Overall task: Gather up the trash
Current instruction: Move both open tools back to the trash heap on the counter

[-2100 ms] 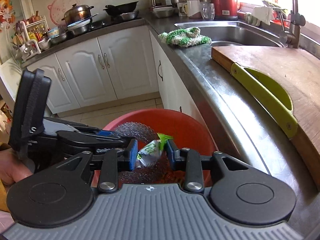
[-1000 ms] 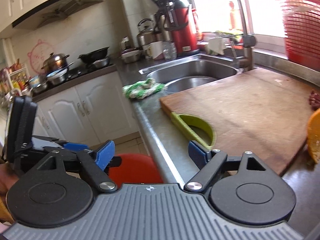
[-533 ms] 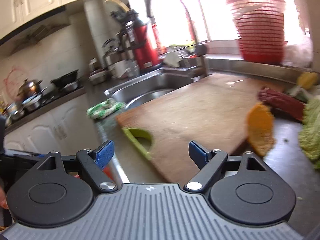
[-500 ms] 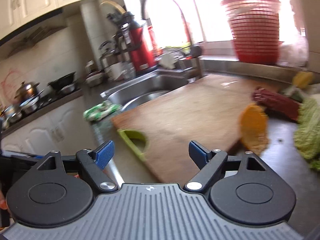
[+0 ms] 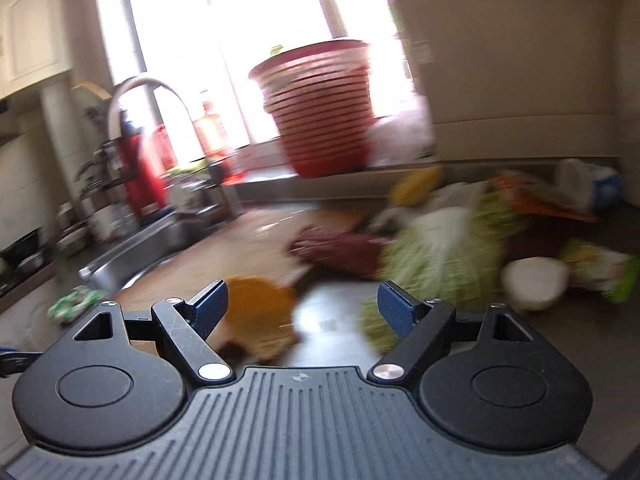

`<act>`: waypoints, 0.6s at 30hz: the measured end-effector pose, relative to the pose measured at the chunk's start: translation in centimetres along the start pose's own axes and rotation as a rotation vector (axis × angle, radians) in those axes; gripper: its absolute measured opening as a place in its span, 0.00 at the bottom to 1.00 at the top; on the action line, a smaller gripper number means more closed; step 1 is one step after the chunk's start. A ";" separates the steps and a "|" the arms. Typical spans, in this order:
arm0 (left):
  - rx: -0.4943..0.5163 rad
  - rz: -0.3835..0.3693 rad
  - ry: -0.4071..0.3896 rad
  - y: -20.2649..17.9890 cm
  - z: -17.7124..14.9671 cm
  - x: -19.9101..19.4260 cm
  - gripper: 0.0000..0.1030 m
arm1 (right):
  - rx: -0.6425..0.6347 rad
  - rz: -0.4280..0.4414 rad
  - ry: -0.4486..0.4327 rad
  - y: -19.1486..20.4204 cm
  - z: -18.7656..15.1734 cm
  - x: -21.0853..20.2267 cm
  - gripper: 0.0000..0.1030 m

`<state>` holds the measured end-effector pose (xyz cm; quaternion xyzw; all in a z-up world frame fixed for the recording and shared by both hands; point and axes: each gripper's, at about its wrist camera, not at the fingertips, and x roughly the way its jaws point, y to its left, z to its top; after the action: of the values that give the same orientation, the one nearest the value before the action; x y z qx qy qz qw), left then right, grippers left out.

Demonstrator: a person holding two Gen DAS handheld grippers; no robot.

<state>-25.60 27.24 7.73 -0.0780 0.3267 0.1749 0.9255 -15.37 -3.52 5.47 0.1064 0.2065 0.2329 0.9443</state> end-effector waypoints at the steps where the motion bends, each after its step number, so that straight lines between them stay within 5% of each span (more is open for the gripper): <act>1: 0.010 -0.010 -0.003 -0.6 0.1 -0.1 0.92 | 0.007 -0.029 -0.009 -1.0 0.1 -0.3 0.99; 9: 0.075 -0.078 -0.011 -4.5 0.8 -0.7 0.92 | -0.001 -0.290 -0.054 -7.5 -0.1 -2.3 0.99; 18: 0.135 -0.173 -0.039 -9.3 1.7 -1.7 0.92 | -0.032 -0.429 -0.081 -11.7 0.8 -2.0 1.00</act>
<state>-22.37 18.63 10.44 -0.0401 0.3117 0.0735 0.9465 -11.99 -14.75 3.41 0.0546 0.1827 0.0256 0.9813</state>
